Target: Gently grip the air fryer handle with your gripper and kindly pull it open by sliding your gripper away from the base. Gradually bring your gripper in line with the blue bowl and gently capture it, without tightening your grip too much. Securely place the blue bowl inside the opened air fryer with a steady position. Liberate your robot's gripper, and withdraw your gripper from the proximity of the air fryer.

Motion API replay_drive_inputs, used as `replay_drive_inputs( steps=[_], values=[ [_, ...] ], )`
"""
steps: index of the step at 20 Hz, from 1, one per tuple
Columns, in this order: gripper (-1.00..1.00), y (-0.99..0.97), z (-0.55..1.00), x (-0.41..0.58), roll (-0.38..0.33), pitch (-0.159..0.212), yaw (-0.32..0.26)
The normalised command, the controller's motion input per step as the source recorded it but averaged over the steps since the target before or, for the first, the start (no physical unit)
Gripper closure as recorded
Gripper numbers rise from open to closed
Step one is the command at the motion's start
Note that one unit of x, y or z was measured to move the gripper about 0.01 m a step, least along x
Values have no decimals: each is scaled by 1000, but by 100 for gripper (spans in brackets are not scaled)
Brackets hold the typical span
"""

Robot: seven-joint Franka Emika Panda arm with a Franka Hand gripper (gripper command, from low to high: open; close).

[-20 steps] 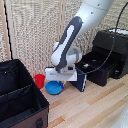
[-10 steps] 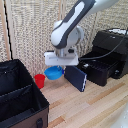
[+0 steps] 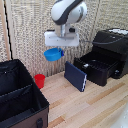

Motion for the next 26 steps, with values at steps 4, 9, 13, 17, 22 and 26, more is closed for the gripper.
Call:
replay_drive_inputs(
  steps=[4,9,13,17,22,26],
  values=[
    [100,-747,590,346,17,58,-89],
    [100,-756,305,205,0,15,-138],
    [100,-674,72,172,0,0,-181],
    [100,-809,80,54,0,33,-139],
    [100,-920,37,0,0,90,-104],
    [100,-959,16,0,0,113,-85]
  ],
)
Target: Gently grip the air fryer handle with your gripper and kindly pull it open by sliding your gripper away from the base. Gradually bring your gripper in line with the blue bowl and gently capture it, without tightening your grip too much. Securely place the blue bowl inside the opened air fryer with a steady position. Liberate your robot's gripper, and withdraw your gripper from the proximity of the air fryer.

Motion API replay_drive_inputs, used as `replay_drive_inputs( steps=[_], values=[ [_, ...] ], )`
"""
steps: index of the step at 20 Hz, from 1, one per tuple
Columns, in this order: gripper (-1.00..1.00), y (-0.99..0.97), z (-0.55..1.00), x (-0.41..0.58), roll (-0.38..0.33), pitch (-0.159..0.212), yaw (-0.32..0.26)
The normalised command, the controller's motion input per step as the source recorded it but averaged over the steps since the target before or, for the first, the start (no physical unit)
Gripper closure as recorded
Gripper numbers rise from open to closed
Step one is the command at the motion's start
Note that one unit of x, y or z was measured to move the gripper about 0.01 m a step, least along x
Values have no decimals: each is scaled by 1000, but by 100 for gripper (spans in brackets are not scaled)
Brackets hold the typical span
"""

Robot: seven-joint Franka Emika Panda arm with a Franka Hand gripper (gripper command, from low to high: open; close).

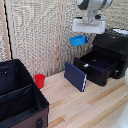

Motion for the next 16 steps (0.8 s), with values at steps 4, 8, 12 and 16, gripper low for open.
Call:
replay_drive_inputs(
  steps=[4,8,12,16],
  values=[
    [100,-824,-138,24,-2,125,-93],
    [100,-454,-185,91,-11,56,-70],
    [100,-290,-202,121,-34,18,-30],
    [100,-263,-251,174,-70,0,-23]
  ],
)
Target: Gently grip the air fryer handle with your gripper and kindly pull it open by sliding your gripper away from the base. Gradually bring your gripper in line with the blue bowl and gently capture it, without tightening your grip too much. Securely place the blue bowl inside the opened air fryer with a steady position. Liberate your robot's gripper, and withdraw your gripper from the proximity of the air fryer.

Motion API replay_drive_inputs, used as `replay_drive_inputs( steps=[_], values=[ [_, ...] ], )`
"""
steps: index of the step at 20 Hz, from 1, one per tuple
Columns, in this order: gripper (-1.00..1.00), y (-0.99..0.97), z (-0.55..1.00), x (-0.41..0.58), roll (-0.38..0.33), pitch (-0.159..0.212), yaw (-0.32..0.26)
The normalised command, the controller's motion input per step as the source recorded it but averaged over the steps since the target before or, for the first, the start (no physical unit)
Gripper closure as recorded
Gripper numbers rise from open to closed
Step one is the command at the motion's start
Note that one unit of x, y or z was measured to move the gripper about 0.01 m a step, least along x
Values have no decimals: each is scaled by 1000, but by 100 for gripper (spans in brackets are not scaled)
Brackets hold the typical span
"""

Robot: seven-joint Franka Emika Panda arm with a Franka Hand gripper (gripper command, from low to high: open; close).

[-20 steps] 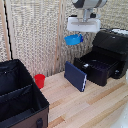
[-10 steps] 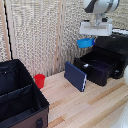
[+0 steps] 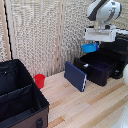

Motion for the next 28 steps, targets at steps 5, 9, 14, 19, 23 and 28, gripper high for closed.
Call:
replay_drive_inputs(
  steps=[5,9,14,19,23,28],
  values=[
    [100,-303,-288,165,-111,19,-30],
    [100,-240,-374,134,-127,62,-19],
    [100,-194,-358,81,-110,49,-20],
    [100,-241,-202,-28,-96,90,-45],
    [-100,-132,54,126,-14,136,-53],
    [-100,-185,503,272,105,63,12]
  ],
)
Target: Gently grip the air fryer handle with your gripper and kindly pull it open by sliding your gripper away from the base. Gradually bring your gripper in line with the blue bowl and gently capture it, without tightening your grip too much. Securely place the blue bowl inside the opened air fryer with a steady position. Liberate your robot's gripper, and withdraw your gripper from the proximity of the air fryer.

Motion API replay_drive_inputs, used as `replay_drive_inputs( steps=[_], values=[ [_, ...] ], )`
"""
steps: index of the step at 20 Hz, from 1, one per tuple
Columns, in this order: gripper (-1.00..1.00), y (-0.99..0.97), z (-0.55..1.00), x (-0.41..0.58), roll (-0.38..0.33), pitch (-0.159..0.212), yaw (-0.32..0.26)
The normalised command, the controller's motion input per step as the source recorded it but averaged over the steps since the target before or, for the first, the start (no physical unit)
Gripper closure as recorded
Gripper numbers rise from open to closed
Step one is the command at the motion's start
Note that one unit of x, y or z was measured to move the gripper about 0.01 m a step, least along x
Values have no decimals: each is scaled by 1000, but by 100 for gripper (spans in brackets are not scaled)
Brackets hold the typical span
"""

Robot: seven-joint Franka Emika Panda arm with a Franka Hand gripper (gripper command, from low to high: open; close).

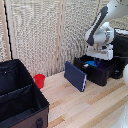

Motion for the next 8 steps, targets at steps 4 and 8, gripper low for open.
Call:
replay_drive_inputs(
  steps=[4,8],
  values=[
    [-100,-66,961,268,68,19,104],
    [-100,-36,1000,219,7,-1,83]
  ],
)
